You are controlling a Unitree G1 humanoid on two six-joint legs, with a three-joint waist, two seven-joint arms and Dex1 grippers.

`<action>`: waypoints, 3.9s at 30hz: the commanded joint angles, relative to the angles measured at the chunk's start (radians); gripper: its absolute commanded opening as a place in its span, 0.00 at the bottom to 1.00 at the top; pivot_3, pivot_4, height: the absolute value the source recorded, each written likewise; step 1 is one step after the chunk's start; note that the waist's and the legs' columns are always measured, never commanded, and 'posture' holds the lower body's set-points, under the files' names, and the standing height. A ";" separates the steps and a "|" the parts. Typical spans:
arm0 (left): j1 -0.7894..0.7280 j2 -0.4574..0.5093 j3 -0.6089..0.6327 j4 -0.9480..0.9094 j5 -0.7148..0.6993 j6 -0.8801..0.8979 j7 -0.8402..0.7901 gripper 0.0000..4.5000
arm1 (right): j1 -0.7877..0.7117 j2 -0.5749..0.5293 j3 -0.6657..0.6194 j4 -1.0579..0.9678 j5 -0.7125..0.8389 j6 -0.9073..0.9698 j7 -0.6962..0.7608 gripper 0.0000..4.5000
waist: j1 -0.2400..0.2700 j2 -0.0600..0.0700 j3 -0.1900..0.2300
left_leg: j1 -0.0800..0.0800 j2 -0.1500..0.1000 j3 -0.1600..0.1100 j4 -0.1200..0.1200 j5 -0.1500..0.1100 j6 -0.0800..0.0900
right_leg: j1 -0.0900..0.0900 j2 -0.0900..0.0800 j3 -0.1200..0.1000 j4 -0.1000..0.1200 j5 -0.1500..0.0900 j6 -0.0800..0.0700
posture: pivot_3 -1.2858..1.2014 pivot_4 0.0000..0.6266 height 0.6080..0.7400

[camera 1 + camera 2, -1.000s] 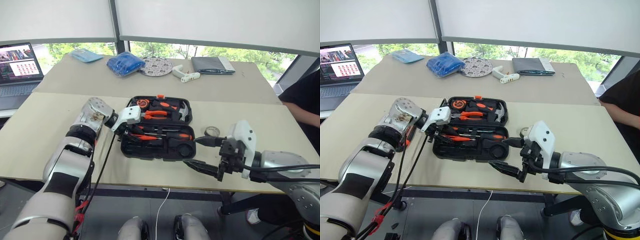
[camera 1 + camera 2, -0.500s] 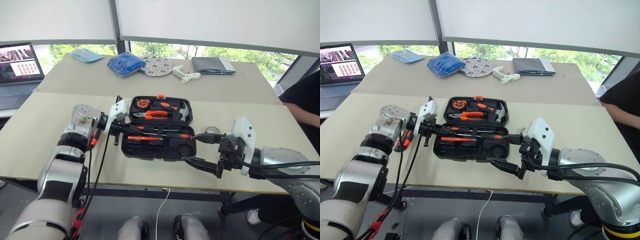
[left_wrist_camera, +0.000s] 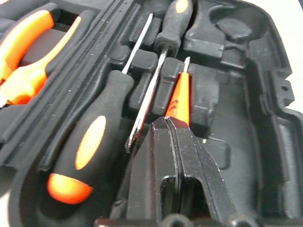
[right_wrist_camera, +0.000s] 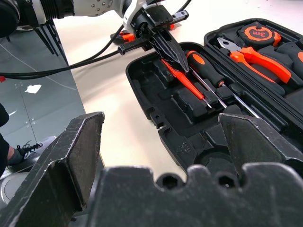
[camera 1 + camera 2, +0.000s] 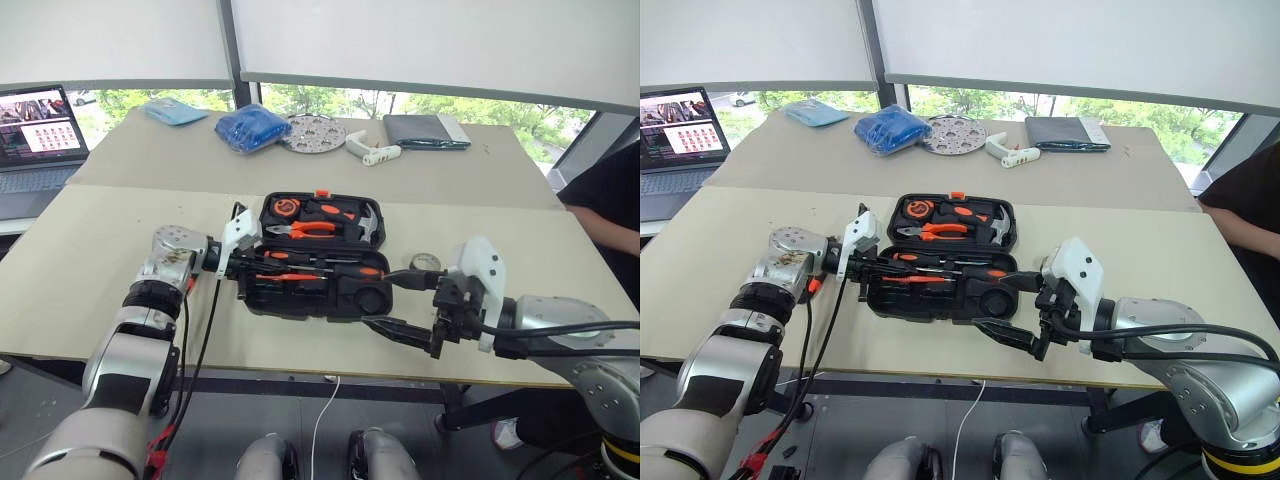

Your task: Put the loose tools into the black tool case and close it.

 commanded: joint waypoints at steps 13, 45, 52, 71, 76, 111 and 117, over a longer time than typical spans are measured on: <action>0.040 0.009 -0.047 -0.035 0.053 0.006 -0.008 0.01 | 0.005 -0.003 -0.007 -0.030 0.014 -0.013 -0.023 1.00 | 0.000 0.000 -0.001 | 0.003 0.000 0.000 0.000 0.000 0.000 | 0.002 0.000 0.000 0.000 0.000 0.000 | 0.52 0.24 0.84; 0.913 0.158 0.711 -1.251 -0.224 0.728 0.727 1.00 | -0.305 0.075 0.248 0.299 -0.179 -0.201 0.228 1.00 | 0.008 -0.001 -0.001 | 0.004 0.001 -0.002 -0.003 -0.004 -0.011 | 0.003 -0.008 0.002 -0.001 -0.002 0.004 | 0.52 0.24 0.84; 0.724 0.183 0.524 -1.101 -0.198 0.832 0.813 1.00 | -0.307 0.091 0.254 0.297 -0.201 -0.203 0.249 1.00 | 0.013 -0.001 -0.001 | 0.005 -0.001 -0.002 -0.003 -0.003 -0.014 | 0.004 -0.007 -0.001 0.001 0.000 0.004 | 0.52 0.24 0.84; 0.402 0.186 0.387 -0.679 -0.212 0.930 0.865 0.37 | -0.242 0.102 0.227 0.203 -0.245 -0.194 0.141 1.00 | -0.013 -0.001 -0.001 | 0.007 0.000 0.000 -0.004 -0.001 -0.012 | 0.003 -0.001 0.001 0.001 0.000 0.001 | 0.52 0.24 0.84; 0.387 0.328 0.282 -0.799 -0.268 0.621 0.431 0.37 | -0.179 0.079 0.181 0.165 -0.188 -0.150 0.142 1.00 | -0.012 -0.003 -0.001 | 0.003 0.000 0.000 -0.004 0.000 -0.012 | 0.000 -0.001 0.000 0.001 0.001 0.000 | 0.52 0.24 0.84; -0.112 0.055 -0.356 -0.195 -0.022 0.142 -0.149 0.70 | 0.049 0.017 0.046 -0.010 -0.135 -0.101 -0.003 1.00 | 0.004 -0.002 -0.001 | -0.001 0.000 0.001 0.001 -0.001 0.000 | 0.000 0.000 0.002 0.000 -0.002 0.004 | 0.52 0.24 0.84; -0.138 0.084 -0.324 -0.227 -0.139 0.191 -0.149 1.00 | 0.029 0.024 0.070 0.014 -0.142 -0.106 0.003 1.00 | 0.003 -0.002 -0.001 | -0.003 0.000 -0.001 0.007 -0.002 0.003 | 0.000 -0.001 0.002 0.001 -0.001 0.006 | 0.52 0.24 0.84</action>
